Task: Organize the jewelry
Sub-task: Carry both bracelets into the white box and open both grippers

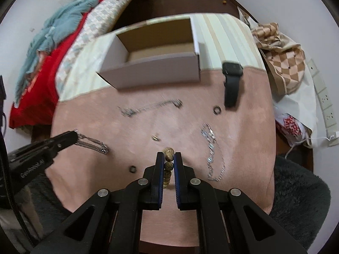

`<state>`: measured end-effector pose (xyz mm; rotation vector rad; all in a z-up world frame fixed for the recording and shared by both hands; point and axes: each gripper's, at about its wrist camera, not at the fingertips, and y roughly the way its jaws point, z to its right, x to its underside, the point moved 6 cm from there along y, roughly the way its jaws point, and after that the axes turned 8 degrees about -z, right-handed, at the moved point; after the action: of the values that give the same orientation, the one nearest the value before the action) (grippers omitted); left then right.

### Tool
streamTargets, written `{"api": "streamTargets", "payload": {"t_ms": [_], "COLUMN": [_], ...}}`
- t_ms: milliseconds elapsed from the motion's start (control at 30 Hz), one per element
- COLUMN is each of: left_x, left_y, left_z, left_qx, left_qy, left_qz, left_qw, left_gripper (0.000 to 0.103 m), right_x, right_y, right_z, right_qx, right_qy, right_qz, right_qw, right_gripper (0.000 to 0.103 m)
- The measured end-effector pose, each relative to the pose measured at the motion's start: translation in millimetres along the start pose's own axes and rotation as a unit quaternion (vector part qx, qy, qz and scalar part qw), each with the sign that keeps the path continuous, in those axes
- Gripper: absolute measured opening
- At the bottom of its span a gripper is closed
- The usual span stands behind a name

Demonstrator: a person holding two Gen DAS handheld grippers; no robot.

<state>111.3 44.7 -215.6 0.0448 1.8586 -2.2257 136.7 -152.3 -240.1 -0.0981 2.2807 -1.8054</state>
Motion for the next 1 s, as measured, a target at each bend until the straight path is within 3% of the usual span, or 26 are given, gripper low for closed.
{"api": "streamTargets", "payload": {"t_ms": [300,500,733,1000], "left_x": [-71,-138,-186,-205], "left_y": [-56,-58,5,65], "left_z": [28,41,41,34], "left_qx": [0.045,0.051,0.095,0.121], "left_qy": [0.013,0.027,0.006,-0.017], "left_qz": [0.061,0.078,0.012,-0.056], "left_qw": [0.9971,0.9953,0.9954,0.991], "left_gripper": [0.006,0.006,0.006,0.006], "right_x": [-65,-144,-207,-228], "right_y": [-78,-96,-37,21], "right_z": [-26,-34,-21,-13], "right_qx": [-0.046,-0.027,-0.019,-0.056], "right_qy": [-0.032,-0.059,-0.055,-0.036], "right_qz": [0.058,0.087,0.031,-0.023], "right_qw": [0.997,0.994,0.998,0.998], "right_gripper": [0.009,0.009,0.009,0.009]}}
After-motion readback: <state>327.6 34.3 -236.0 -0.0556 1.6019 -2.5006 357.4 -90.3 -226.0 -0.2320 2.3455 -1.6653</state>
